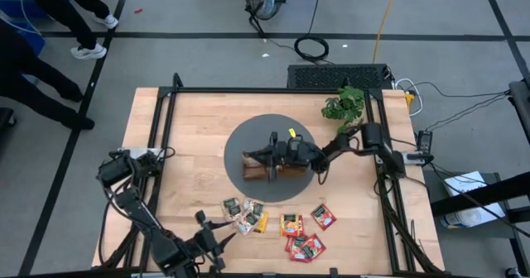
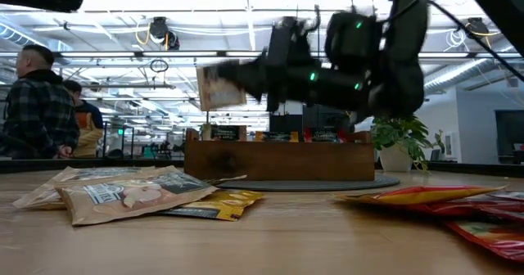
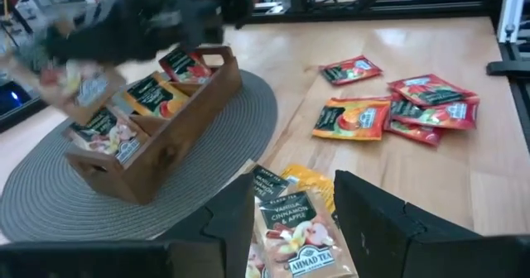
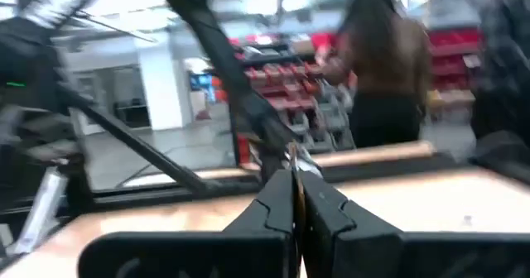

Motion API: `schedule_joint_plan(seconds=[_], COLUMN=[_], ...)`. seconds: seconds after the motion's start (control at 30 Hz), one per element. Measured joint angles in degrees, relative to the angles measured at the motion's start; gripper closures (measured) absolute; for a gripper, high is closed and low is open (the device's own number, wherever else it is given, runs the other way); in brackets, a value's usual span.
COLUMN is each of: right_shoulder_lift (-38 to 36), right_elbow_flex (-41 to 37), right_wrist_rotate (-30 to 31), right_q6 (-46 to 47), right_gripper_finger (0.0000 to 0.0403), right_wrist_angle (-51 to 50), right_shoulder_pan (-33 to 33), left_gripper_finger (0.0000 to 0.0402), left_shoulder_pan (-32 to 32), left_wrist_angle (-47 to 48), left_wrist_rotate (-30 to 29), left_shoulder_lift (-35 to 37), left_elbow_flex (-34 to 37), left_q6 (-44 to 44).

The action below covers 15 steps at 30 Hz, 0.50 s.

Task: Pick & Place Tea
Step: Put the brown tea bag into the left slot of the wooden organizer

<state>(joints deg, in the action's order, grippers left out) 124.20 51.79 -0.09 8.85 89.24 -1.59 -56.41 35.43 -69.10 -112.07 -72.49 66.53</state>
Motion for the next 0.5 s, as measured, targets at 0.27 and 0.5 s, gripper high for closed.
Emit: schedule_joint_plan(seconds=[0.27,0.5], right_shoulder_lift=[2.36,2.34], right_elbow_flex=[1.58,1.45], right_wrist_rotate=[1.31,7.27], right_q6=[-0.8,-3.55], right_gripper_finger=[0.0403,0.0403], right_wrist_angle=[-1.76,-6.11], right_shoulder_pan=[0.75,3.36], left_gripper_finger=[0.0231,0.0231], left_shoulder_pan=[0.27,0.27], left_wrist_angle=[0.66,0.38], left_wrist_rotate=[-0.02,-0.02], left_shoulder_lift=[0.04,0.07], left_elbow_flex=[-0.04,-0.04], left_q6=[0.08,0.21])
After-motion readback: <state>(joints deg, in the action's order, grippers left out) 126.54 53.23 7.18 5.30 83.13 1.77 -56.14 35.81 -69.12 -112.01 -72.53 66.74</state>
